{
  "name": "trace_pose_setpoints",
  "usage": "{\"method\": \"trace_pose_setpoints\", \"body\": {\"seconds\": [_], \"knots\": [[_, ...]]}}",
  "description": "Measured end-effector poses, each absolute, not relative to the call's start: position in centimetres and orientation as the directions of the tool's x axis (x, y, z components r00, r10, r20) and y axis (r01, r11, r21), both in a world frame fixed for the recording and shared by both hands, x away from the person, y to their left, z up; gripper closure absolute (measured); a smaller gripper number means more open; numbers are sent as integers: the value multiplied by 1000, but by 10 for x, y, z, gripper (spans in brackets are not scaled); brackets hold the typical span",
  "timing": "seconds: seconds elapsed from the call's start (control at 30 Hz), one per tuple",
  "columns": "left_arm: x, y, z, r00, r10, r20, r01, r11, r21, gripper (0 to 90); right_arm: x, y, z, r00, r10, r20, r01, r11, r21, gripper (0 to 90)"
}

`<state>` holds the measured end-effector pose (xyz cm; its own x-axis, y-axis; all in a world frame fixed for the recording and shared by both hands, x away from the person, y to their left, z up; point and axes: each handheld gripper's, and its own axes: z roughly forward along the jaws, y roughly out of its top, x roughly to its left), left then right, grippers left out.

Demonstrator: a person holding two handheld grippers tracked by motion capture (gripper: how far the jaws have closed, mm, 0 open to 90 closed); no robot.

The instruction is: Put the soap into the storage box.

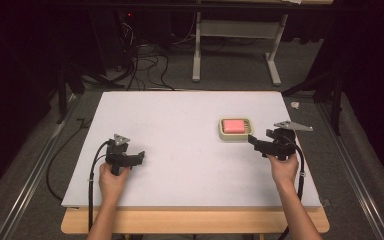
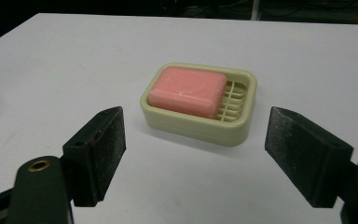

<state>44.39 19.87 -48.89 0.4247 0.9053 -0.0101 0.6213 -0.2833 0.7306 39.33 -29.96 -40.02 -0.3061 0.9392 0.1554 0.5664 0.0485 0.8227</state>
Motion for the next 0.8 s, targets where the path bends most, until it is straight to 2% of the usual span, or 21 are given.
{"method": "trace_pose_setpoints", "body": {"seconds": [0.8], "knots": [[444,199,-489,425,905,-9,622,-284,730,157,366,-306,-416,-316,930,189,564,24,826,216]]}}
